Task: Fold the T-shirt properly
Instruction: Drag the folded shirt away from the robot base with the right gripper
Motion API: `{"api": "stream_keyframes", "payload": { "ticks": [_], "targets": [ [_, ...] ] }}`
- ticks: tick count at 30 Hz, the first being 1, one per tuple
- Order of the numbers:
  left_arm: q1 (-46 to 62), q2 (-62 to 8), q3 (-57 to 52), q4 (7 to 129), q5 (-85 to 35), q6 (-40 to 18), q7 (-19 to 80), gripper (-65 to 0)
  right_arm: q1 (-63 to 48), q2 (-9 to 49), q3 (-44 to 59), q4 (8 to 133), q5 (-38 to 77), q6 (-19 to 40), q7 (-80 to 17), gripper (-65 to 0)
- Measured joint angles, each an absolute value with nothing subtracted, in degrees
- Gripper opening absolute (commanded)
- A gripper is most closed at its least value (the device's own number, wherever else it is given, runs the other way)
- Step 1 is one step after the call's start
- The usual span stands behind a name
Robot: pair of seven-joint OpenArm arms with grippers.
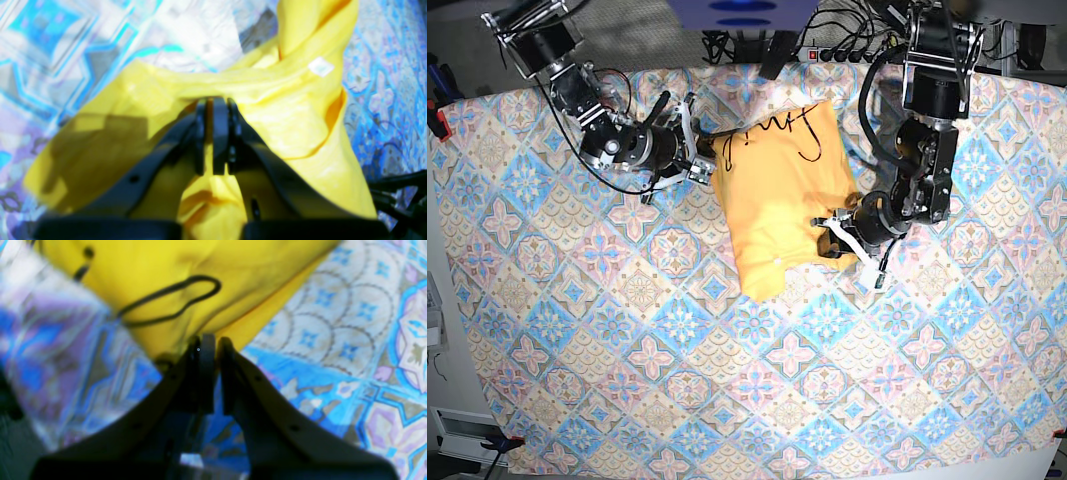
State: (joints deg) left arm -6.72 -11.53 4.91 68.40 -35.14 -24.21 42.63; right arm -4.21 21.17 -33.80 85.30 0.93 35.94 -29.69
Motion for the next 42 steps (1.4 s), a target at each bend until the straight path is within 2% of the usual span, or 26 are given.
{"api": "stream_keyframes", "payload": {
  "ticks": [5, 10, 13, 18, 25, 28, 34, 42],
  "targets": [
    [-1.7, -12.9, 2.8, 78.3, -35.9, -24.6, 43.0, -62.7, -6.2, 20.6, -25.0, 92.2, 0.6, 35.7, -29.7, -61.5],
    [7.8, -14.2, -7.1, 89.9, -35.4, -24.2, 46.1, -62.8, -6.0, 18.0, -24.8, 96.6, 0.7, 35.7, -29.9, -61.4],
    [13.3, -14.0, -10.7, 94.6, -35.6, -24.2, 46.6, -62.8, -6.1, 15.9, -27.2, 96.9, 1.4, 36.1, -29.8, -61.4],
    [20.5, -13.3, -12.8, 94.8, -35.7, -24.3, 46.8, -62.8, -5.6, 13.7, -32.2, 96.9, 0.4, 35.7, -30.5, -61.4],
    [24.6, -12.9, -15.6, 94.8, -35.9, -24.3, 46.3, -62.8, -2.2, 9.6, -41.9, 96.6, 0.5, 35.9, -30.2, -61.3],
    [25.3, -12.6, -15.6, 94.8, -35.7, -24.3, 46.6, -62.8, 0.0, 7.3, -44.8, 94.0, 0.8, 35.9, -29.9, -61.3],
    [27.2, -12.7, -15.7, 95.3, -38.3, -24.2, 46.8, -62.9, 6.5, 4.7, -51.2, 80.3, 0.4, 36.0, -30.2, -61.3],
    [29.8, -12.7, -19.2, 97.4, -40.7, -24.2, 46.8, -62.9, 9.6, -1.5, -52.2, 66.1, 0.5, 35.8, -29.3, -61.5]
  ]
}}
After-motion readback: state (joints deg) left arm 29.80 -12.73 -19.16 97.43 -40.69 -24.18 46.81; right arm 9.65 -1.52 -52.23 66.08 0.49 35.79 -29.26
